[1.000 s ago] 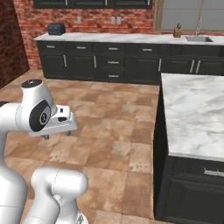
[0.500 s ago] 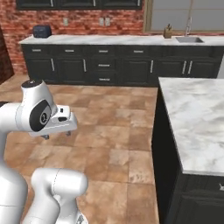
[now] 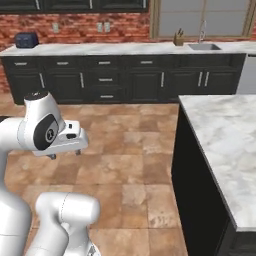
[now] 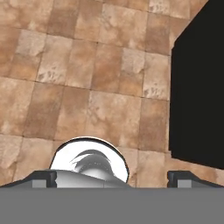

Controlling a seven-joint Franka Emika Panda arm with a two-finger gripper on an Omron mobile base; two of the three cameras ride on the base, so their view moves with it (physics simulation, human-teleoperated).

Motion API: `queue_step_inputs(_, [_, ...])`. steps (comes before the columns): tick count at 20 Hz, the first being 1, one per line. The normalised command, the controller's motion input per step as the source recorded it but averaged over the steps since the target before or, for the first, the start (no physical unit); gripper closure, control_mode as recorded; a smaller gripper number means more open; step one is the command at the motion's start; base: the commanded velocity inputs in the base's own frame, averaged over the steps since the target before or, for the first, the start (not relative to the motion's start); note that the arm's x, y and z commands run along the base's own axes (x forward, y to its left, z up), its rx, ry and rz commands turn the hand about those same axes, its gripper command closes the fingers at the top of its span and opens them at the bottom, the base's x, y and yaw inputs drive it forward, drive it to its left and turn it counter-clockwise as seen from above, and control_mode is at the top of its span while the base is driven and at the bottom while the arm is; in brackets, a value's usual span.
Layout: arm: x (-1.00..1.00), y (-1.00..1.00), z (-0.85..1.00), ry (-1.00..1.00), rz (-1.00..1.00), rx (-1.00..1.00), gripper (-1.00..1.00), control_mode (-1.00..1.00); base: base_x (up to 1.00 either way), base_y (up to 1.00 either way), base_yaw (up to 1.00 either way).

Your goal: Place the pan on the center burner on the stove. Then place the tomato and the onion in the pan and turn on the center burner.

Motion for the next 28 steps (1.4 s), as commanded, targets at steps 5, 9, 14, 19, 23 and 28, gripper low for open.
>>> queue_step_inputs(5, [0.00,0.00,0.00,0.00,0.00,0.00,-1.00,1.00,0.64,0.49,-0.23])
queue_step_inputs(9, [0.00,0.00,0.00,0.00,0.00,0.00,-1.00,1.00,0.62,0.50,-0.24])
queue_step_inputs(14, [0.00,0.00,0.00,0.00,0.00,0.00,-1.00,1.00,0.58,0.48,-0.23])
queue_step_inputs(19, [0.00,0.00,0.00,0.00,0.00,0.00,-1.00,1.00,0.55,0.46,-0.23])
queue_step_inputs(23, [0.00,0.00,0.00,0.00,0.00,0.00,-1.00,1.00,0.58,0.45,-0.22])
queue_step_inputs(28, [0.00,0.00,0.00,0.00,0.00,0.00,-1.00,1.00,0.59,0.46,-0.23])
